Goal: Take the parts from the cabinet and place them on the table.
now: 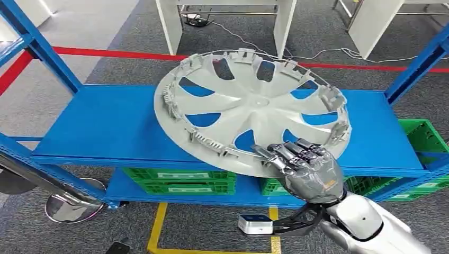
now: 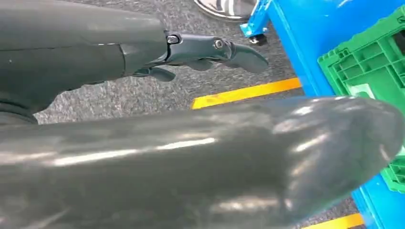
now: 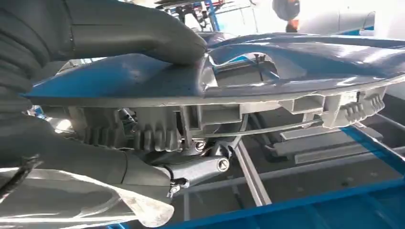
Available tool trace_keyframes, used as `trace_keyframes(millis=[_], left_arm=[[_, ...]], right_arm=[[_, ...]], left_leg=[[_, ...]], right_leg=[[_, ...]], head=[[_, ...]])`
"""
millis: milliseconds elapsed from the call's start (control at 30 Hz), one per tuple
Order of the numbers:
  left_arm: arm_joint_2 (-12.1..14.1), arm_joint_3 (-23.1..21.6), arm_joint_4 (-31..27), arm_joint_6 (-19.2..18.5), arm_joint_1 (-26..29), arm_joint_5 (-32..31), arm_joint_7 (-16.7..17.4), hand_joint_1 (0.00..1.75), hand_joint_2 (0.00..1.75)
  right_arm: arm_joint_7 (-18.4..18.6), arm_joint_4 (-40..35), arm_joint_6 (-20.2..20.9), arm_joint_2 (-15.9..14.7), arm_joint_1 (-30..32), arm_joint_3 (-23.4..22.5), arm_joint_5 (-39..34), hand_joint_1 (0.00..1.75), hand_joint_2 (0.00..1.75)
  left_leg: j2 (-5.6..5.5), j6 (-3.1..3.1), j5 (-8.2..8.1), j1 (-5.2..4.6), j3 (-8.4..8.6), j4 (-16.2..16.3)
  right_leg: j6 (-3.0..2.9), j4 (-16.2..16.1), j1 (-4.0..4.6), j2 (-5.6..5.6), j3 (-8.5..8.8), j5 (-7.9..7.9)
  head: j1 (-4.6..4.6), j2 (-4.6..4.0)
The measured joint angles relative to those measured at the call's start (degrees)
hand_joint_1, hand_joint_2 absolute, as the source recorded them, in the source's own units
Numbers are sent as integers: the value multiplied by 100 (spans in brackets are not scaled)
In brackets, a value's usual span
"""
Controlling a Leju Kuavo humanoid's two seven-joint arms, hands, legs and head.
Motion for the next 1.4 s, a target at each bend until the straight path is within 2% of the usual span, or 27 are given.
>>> trace_keyframes(millis=[267,633,800,867,900,933,967,1033,1067,1100,1133,1200,1233,1267,1367,1400], left_arm=[[22,-87,2,234,-9,125,33,0,0],[179,-439,2,391,-33,492,160,0,0],[256,-574,2,461,-55,542,186,0,0],[286,-616,2,498,-64,553,192,0,0],[297,-647,2,516,-78,557,201,0,0],[297,-684,2,529,-86,557,208,0,0],[302,-721,2,535,-99,557,208,0,0],[315,-732,2,549,-96,560,223,0,0],[317,-750,2,549,-99,560,223,0,0],[319,-767,2,549,-100,560,227,0,0],[319,-780,2,549,-99,560,230,0,0],[319,-800,2,549,-104,560,232,0,0],[321,-815,2,551,-111,560,232,0,0],[323,-824,2,555,-122,560,234,0,0],[334,-859,2,564,-122,564,238,0,0],[350,-863,2,566,-121,573,240,0,0]], right_arm=[[-42,0,-201,0,128,0,168,175,175],[-39,0,-212,2,164,0,216,175,175],[-22,0,-212,2,170,-4,210,175,175],[-4,-9,-212,2,175,-13,205,175,175],[-4,-31,-214,2,184,-33,203,175,175],[-2,-35,-214,2,192,-46,201,175,175],[2,-35,-219,2,184,-50,199,175,175],[9,-35,-221,2,202,-55,201,175,175],[9,-35,-232,2,221,-55,201,175,175],[9,-35,-234,2,256,-55,203,175,175],[9,-35,-234,2,284,-55,203,175,175],[9,-37,-234,2,291,-55,201,175,175],[9,-37,-234,2,291,-61,201,175,175],[9,-39,-234,2,294,-66,201,175,175],[11,-57,-240,2,291,-81,203,175,175],[11,-57,-240,2,299,-87,203,175,175]], left_leg=[[0,0,0,0,0,0],[0,13,-8,-24,-4,23],[0,82,-23,-46,-32,71],[-1,145,31,-56,-47,69],[9,211,115,0,-17,-54],[32,231,152,1,-15,-101],[32,261,171,5,-40,-104],[47,272,181,-13,-80,-101],[50,273,188,-24,-93,-99],[48,267,193,-28,-94,-94],[43,265,193,-28,-92,-88],[27,246,181,-27,-91,-47],[23,216,161,-24,-101,-16],[10,175,163,-47,-164,10],[0,70,229,-31,-223,32],[-11,50,227,-54,-249,50]], right_leg=[[0,0,0,0,0,0],[20,-6,-30,-1,0,11],[84,-16,-55,0,-2,28],[159,-55,-63,7,7,88],[181,-54,-48,5,-3,45],[171,24,-44,-14,-85,-62],[154,327,-24,-16,-215,-278],[166,1275,-19,-17,-623,-710],[168,1643,-16,-18,-784,-806],[162,1709,-14,-18,-804,-735],[150,1502,-9,-18,-689,-528],[113,534,-9,-18,-211,1],[92,108,-5,-9,-14,38],[80,71,26,14,118,-3],[22,24,45,12,39,-3],[-27,-18,1,-2,19,29]], head=[[0,0],[-2,0],[-4,0],[-7,0],[2,0],[7,0],[15,0],[7,0],[4,0],[9,0],[9,0],[9,0],[9,0],[4,0],[4,2],[-7,2]])
